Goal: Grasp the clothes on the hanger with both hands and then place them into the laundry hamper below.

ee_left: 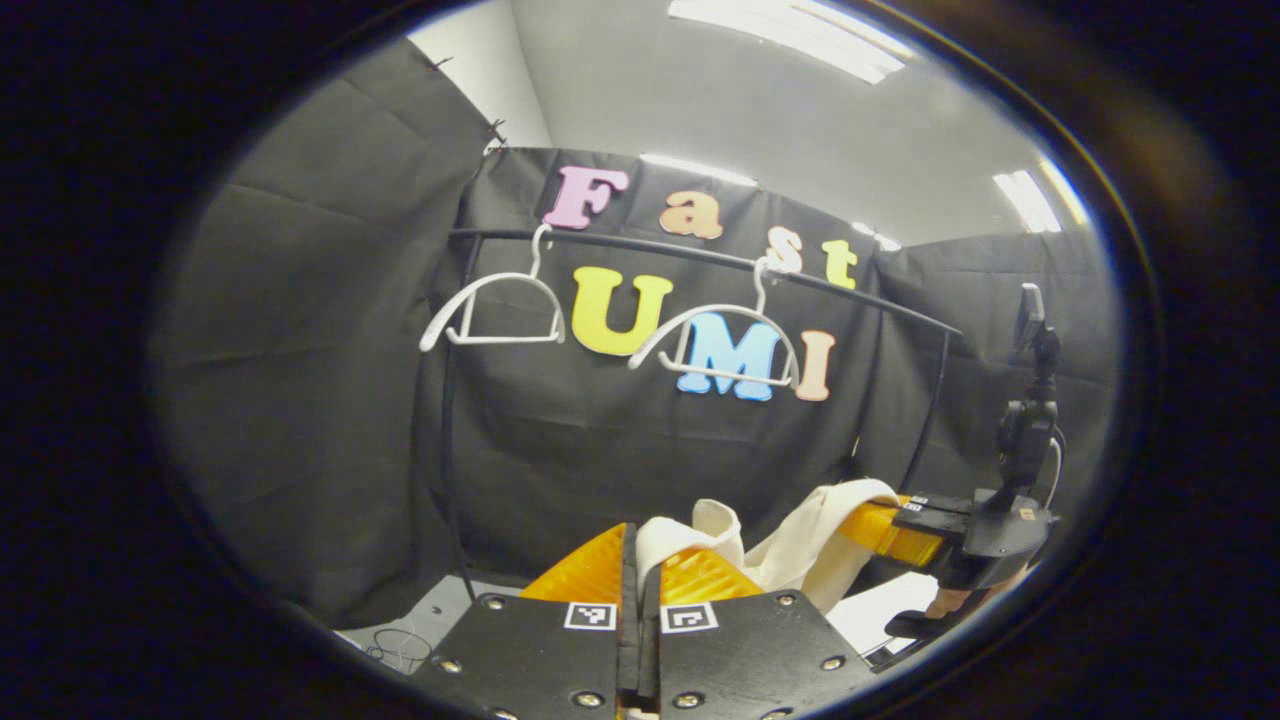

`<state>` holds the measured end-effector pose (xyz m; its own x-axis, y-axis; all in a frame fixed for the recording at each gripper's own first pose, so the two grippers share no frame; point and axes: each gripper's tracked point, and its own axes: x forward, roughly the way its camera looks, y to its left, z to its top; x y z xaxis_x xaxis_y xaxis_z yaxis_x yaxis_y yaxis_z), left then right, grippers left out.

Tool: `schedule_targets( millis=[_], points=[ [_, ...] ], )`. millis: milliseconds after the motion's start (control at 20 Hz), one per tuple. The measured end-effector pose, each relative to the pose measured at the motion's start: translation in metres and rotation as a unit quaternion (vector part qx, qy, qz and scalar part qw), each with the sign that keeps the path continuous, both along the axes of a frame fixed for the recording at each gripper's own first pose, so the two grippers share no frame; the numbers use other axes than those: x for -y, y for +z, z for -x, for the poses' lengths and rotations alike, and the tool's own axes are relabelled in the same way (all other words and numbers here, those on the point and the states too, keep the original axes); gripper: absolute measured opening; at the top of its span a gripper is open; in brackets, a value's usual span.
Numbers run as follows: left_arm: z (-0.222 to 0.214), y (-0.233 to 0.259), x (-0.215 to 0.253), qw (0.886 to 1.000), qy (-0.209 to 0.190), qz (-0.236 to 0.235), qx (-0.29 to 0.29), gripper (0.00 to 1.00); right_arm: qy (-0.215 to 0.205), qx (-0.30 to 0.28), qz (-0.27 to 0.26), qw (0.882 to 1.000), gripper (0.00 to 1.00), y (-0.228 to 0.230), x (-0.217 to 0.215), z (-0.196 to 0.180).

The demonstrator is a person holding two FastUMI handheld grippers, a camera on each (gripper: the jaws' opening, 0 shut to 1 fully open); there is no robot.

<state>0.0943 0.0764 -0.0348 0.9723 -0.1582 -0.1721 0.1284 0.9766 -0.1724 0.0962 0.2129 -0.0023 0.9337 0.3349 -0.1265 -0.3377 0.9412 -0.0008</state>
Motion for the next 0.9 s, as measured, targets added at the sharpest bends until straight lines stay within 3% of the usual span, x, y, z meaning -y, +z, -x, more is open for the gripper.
schedule_targets(
  millis=[350, 600, 700, 900],
  points=[
    [-0.029, -0.118, -0.031, 0.995, 0.043, 0.001, -0.094, 0.01, 0.016, -0.109, -0.003, 0.994, 0.03, -0.106, -0.024, -0.018],
    [-0.049, -0.195, -0.022, 0.988, 0.057, 0.02, -0.145, 0.01, 0.019, -0.158, 0.022, 0.987, 0.03, -0.185, -0.025, -0.027],
    [-0.057, -0.237, -0.023, 0.985, 0.059, 0.042, -0.157, 0.01, 0.015, -0.171, 0.034, 0.984, 0.03, -0.219, -0.024, -0.031],
    [-0.055, -0.342, -0.034, 0.978, 0.077, 0.041, -0.191, 0.02, 0.004, -0.212, 0.058, 0.976, 0.03, -0.306, -0.017, -0.045]
  ],
)
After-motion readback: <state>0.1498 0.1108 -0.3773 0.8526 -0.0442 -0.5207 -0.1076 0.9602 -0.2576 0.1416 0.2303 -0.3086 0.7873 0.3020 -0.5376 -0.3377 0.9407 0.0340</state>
